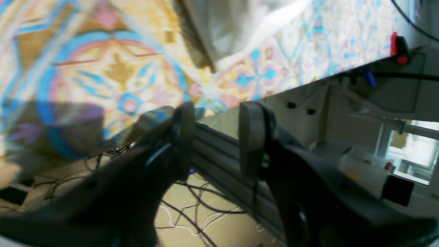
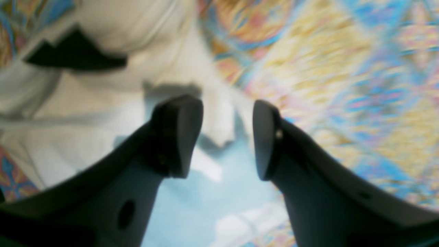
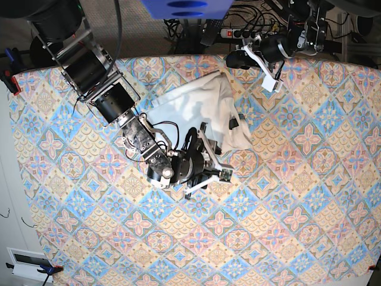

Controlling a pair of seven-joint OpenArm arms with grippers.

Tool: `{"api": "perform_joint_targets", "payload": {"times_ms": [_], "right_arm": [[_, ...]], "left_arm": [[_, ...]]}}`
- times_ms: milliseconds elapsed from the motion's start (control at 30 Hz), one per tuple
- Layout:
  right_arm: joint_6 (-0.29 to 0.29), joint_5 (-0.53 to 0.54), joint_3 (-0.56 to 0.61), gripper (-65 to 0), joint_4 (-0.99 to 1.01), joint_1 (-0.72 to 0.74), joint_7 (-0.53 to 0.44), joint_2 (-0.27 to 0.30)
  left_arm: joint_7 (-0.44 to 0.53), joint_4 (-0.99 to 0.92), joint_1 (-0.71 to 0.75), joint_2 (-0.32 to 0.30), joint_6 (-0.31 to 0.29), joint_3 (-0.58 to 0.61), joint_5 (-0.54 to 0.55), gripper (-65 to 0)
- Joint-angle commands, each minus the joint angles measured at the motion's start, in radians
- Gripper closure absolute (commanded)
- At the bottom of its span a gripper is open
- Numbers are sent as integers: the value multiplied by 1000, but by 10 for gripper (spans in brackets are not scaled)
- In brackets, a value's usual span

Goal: Fold the T-shirt properly
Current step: 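Pull the bundle edge with the left gripper and reposition the right gripper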

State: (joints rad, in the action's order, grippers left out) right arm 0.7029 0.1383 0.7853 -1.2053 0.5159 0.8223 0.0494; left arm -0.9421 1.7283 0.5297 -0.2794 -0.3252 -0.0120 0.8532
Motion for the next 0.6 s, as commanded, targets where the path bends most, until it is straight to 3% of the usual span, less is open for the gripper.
{"api": "perform_joint_targets", "payload": {"times_ms": [0,200,433,567], "right_arm": [[-5,8,-34,-270,-37,37,-7,-3],[-5,8,-106,-255,-28,42,-7,7],[-5,-10,-108,-102,92,63,-18,2],[-5,-141,-108,-40,167,63,-111,2]], "left_arm": [[8,35,-1,-2,-7,2,18,-208],[5,80,-39,12,1,17,15,-208],[4,20,-118,30,2,19,1,-201],[4,16,-144,35,2,19,-28,-87]]}}
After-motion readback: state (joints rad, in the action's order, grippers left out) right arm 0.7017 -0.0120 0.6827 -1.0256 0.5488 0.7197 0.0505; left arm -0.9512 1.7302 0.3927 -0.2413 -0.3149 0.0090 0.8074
